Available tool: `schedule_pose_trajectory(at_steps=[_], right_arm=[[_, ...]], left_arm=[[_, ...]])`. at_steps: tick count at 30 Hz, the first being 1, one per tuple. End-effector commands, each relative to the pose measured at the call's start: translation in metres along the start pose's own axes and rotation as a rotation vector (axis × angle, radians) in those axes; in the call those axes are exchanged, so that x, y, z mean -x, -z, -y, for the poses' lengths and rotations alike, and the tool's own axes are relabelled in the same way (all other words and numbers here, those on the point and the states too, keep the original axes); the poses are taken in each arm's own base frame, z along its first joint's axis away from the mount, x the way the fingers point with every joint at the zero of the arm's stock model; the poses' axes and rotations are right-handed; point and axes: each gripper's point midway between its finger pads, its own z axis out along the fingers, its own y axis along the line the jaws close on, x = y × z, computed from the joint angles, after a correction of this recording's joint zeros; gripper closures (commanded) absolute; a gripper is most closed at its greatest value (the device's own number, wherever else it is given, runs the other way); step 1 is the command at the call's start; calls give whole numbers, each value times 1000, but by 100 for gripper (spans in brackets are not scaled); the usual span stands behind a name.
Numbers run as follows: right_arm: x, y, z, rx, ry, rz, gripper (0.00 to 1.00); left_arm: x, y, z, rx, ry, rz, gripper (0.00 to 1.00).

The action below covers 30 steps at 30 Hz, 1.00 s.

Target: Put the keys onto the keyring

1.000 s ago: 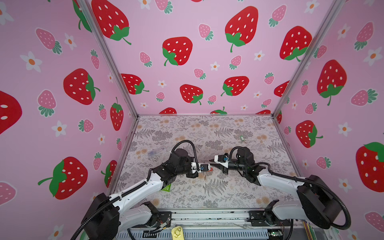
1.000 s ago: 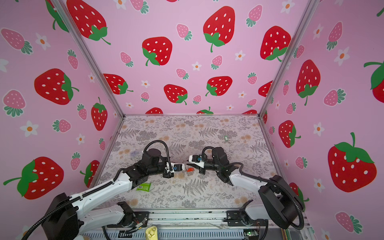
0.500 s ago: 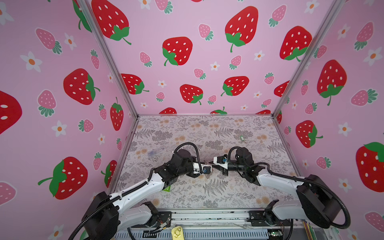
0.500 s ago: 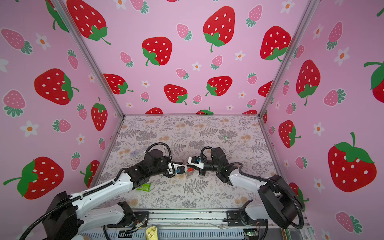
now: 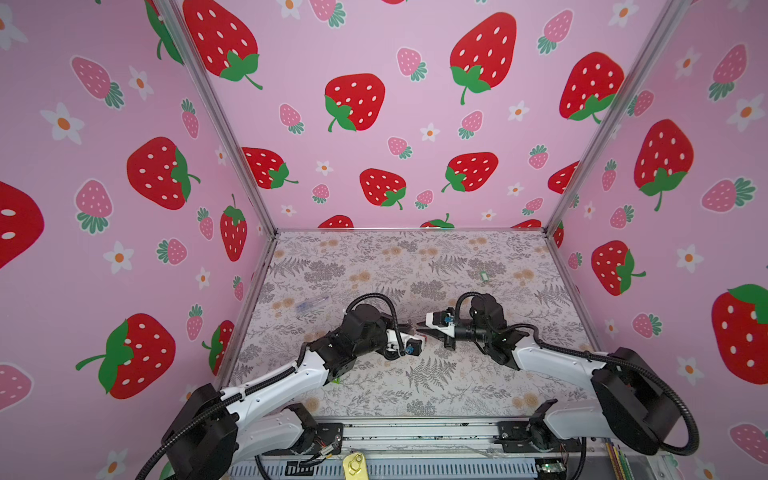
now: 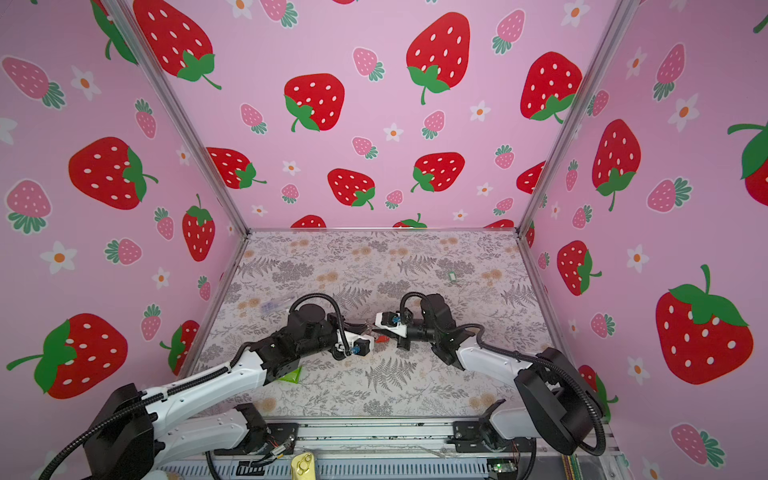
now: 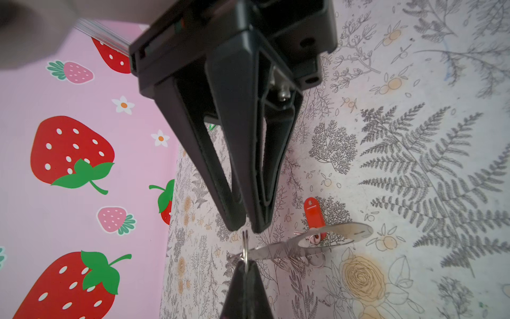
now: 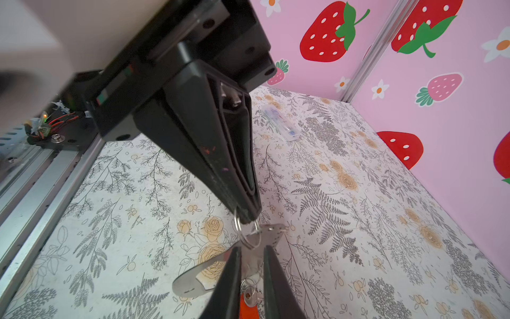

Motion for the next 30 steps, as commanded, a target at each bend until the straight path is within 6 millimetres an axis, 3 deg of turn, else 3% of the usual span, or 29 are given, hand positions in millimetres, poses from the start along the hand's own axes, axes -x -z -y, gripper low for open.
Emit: schedule_pose_trajectory(at_steps=[1,30], right_arm=[[10,2,2,-15,26,27,82],[21,-2,-11,43,37,59,87]], left_arm=[[11,5,-12,58,-51,45,100],[25,5,3,-150,167,108,100]])
